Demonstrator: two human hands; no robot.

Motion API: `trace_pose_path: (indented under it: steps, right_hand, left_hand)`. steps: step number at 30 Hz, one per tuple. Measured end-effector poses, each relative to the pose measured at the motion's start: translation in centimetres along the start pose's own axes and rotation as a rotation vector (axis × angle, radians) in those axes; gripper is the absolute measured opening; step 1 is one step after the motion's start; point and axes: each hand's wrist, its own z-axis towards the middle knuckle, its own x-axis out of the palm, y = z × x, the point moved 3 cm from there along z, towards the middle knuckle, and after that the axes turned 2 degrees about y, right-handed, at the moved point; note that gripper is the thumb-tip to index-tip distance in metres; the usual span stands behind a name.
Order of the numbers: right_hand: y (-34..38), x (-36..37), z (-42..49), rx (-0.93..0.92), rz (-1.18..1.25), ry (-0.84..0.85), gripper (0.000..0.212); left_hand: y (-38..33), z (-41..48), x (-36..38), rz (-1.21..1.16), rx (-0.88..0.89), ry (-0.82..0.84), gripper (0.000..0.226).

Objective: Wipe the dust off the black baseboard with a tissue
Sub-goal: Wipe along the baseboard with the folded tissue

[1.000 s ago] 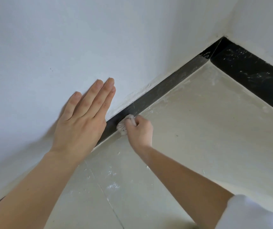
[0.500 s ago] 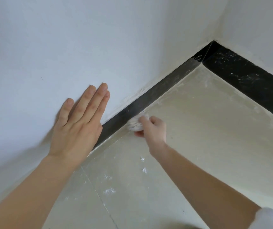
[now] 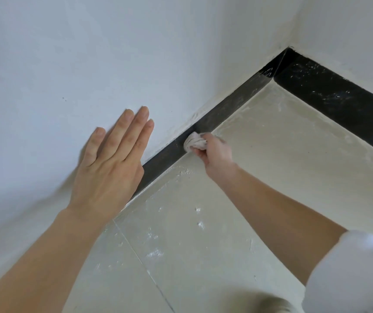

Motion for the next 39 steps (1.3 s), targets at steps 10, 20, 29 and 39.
trace_pose_path:
  steps: [10,20,29,39]
  right_hand:
    - [-9.0,0.0,-4.9,0.365,-0.016,0.271,0.016]
    - [-6.9,3.9,-5.2,0.234,-0.074,0.278,0.024]
    - [5.2,-0.9,-2.4,-0.038,-0.237,-0.028,0.015]
    - [13.1,-5.3,1.0,-0.394,-0.779,-0.142,0.024]
  left_hand:
    - [0.6,-0.2,-0.5,-0.197,0.022,0.100,0.087]
    - [1.3,-0.5,-0.7,-0.126,0.059,0.071,0.075]
    - [-1.7,4.1,-1.0,-0.157,-0.080,-0.124,0.066]
    - [-4.5,10.1,-0.4,0.028,-0.141,-0.189,0.062]
